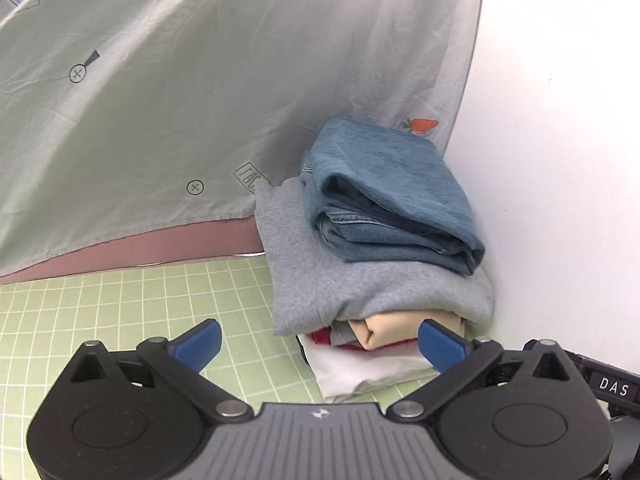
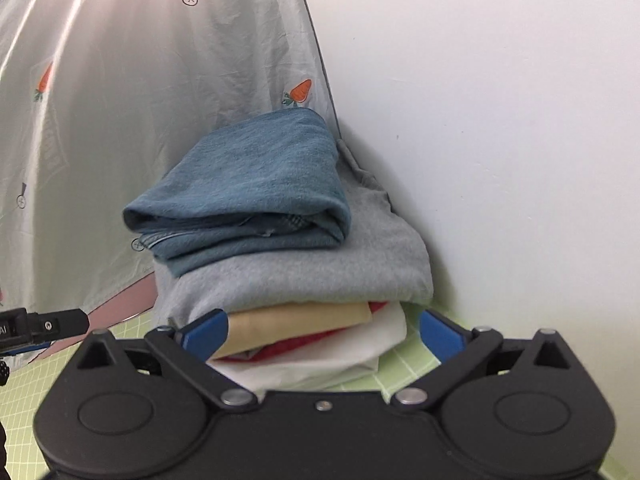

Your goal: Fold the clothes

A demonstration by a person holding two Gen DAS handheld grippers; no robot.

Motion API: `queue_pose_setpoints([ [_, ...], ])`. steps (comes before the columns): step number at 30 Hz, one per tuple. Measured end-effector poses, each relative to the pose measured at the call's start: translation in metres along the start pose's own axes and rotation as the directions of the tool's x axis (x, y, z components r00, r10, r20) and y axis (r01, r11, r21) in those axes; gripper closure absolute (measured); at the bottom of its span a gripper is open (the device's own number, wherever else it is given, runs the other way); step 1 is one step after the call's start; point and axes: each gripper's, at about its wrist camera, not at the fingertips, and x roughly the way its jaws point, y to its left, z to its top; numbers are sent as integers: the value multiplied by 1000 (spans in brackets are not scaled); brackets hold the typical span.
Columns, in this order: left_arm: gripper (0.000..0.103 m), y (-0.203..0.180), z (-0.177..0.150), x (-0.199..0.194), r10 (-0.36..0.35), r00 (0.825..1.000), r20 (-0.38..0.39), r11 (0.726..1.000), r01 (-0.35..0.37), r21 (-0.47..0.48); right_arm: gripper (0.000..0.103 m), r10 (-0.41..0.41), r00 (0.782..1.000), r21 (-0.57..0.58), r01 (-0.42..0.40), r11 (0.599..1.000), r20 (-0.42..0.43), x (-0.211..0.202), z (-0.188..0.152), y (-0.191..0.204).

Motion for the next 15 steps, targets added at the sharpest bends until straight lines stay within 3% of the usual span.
queue_pose_setpoints([
  [5, 0, -10, -34, -42, -41, 999, -21, 999, 41, 11, 0, -4, 1000, -1, 4, 1000, -15, -50, -32, 10],
  [15, 0, -30, -73, -83, 22, 999, -36, 988, -16, 155, 0, -54, 998, -71, 53, 996, -12, -111, -72, 18],
])
